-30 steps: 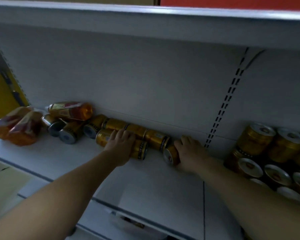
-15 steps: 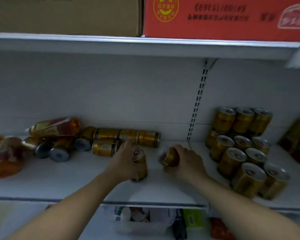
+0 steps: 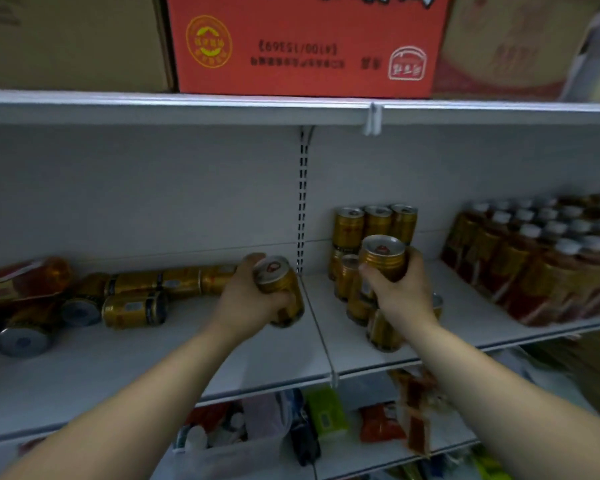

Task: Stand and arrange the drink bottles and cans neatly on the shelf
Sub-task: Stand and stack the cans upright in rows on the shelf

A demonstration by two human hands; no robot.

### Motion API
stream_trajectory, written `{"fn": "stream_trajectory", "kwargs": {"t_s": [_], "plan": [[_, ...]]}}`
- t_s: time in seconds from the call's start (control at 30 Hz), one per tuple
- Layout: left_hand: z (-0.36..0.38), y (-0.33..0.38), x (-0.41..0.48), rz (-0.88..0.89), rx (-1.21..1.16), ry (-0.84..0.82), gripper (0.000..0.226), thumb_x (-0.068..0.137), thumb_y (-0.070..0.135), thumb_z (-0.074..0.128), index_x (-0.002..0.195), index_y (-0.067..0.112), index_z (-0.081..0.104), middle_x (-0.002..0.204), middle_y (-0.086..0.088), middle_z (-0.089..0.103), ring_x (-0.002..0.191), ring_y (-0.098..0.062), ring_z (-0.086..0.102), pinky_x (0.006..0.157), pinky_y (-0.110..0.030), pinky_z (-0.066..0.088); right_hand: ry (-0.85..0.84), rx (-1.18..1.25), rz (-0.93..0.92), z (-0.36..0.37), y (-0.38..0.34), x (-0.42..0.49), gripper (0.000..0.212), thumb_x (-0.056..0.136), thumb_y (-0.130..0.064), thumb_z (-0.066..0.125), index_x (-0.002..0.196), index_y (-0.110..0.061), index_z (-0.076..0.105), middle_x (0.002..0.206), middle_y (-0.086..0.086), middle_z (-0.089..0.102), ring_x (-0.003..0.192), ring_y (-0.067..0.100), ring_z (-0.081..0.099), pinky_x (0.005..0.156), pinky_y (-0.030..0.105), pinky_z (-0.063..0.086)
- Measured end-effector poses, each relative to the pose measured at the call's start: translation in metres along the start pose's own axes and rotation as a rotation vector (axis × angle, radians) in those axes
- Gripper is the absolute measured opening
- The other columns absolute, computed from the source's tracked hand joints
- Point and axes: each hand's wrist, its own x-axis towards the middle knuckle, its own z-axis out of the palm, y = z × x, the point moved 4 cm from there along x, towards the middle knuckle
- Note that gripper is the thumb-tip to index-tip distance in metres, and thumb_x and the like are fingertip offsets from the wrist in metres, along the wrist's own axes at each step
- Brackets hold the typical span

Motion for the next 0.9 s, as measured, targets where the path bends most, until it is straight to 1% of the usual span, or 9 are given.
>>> {"fn": "stream_trajectory", "kwargs": {"t_s": [0.13,0.23,0.33,0.43,0.5,0.57,0.63,0.77,0.9], "plan": [[0.056,0.054,0.015,0.093,-0.069,-0.026,0.07,0.069,0.013,0.08,0.125,0.03,0.041,0.097,0.021,0.056,0.094,-0.007,0.059,0.08,-0.024,0.046,0.097,0.067,-0.024,-0.054,0.01,0.034,0.051,0.087,-0.033,0.07,0.129,-0.024,0.044,0.112,-0.009,0.056,0.106,0.012,0.053,0.087,0.025,0.037],[0.108,0.079,0.025,0.121,-0.043,-0.068,0.061,0.07,0.013,0.08,0.11,0.04,0.041,0.094,0.024,0.054,0.085,0.009,0.054,0.072,-0.013,0.045,0.098,0.068,-0.013,-0.096,0.029,0.063,0.07,0.087,-0.036,0.069,0.145,-0.016,0.035,0.131,-0.002,0.053,0.12,0.018,0.05,0.095,0.027,0.037],[0.153,0.091,0.031,0.105,-0.007,-0.032,0.054,0.069,0.011,0.079,0.092,0.045,0.043,0.092,0.026,0.054,0.085,0.005,0.055,0.079,-0.021,0.048,0.005,0.029,0.039,-0.129,0.06,0.088,0.074,0.085,-0.034,0.072,0.146,-0.018,0.033,0.132,-0.001,0.052,0.125,0.023,0.048,0.097,0.03,0.038],[0.182,0.092,0.036,0.051,0.041,0.018,0.059,0.068,0.016,0.079,0.102,0.044,0.04,0.093,0.026,0.054,0.088,-0.001,0.056,0.085,-0.029,0.048,-0.145,-0.033,0.106,-0.146,0.093,0.101,0.059,0.081,-0.025,0.076,0.13,-0.021,0.044,0.115,-0.003,0.057,0.107,0.017,0.058,0.086,0.028,0.045],[0.191,0.086,0.038,-0.006,0.039,0.07,0.068,0.066,0.02,0.082,0.113,0.038,0.037,0.098,0.021,0.056,0.095,-0.008,0.059,0.085,-0.031,0.049,-0.236,-0.038,0.107,-0.147,0.111,0.104,0.032,0.082,-0.013,0.074,0.1,-0.025,0.051,0.094,-0.006,0.061,0.08,-0.003,0.059,0.067,0.014,0.047],[0.196,0.08,0.037,-0.051,0.024,0.114,0.066,0.066,0.019,0.082,0.116,0.032,0.04,0.099,0.019,0.056,0.097,-0.01,0.059,0.079,-0.027,0.048,-0.292,-0.044,0.103,-0.144,0.126,0.106,0.03,0.082,-0.005,0.073,0.087,-0.027,0.052,0.081,-0.014,0.059,0.066,-0.009,0.057,0.052,0.006,0.043],[0.199,0.078,0.037,-0.068,0.019,0.135,0.064,0.069,0.019,0.081,0.12,0.028,0.043,0.097,0.02,0.055,0.09,-0.003,0.057,0.071,-0.019,0.045,-0.334,-0.033,0.123,-0.138,0.138,0.11,0.031,0.081,-0.005,0.074,0.091,-0.027,0.056,0.084,-0.013,0.063,0.076,-0.003,0.061,0.053,0.007,0.045],[0.203,0.076,0.037,-0.052,0.045,0.11,0.063,0.075,0.018,0.078,0.122,0.032,0.039,0.096,0.026,0.053,0.081,0.015,0.05,0.059,-0.002,0.041,-0.422,-0.024,0.159,-0.126,0.158,0.121,0.035,0.082,-0.016,0.076,0.111,-0.028,0.059,0.104,-0.01,0.067,0.096,0.008,0.062,0.072,0.021,0.049],[0.206,0.072,0.041,-0.061,0.065,0.065,0.076,0.074,0.006,0.076,0.125,0.035,0.027,0.1,0.023,0.053,0.089,0.011,0.053,0.06,0.002,0.04,-0.493,0.012,0.149,-0.108,0.158,0.129,0.024,0.088,-0.016,0.069,0.108,-0.024,0.06,0.093,-0.014,0.067,0.089,0.003,0.063,0.058,0.007,0.044]]}}
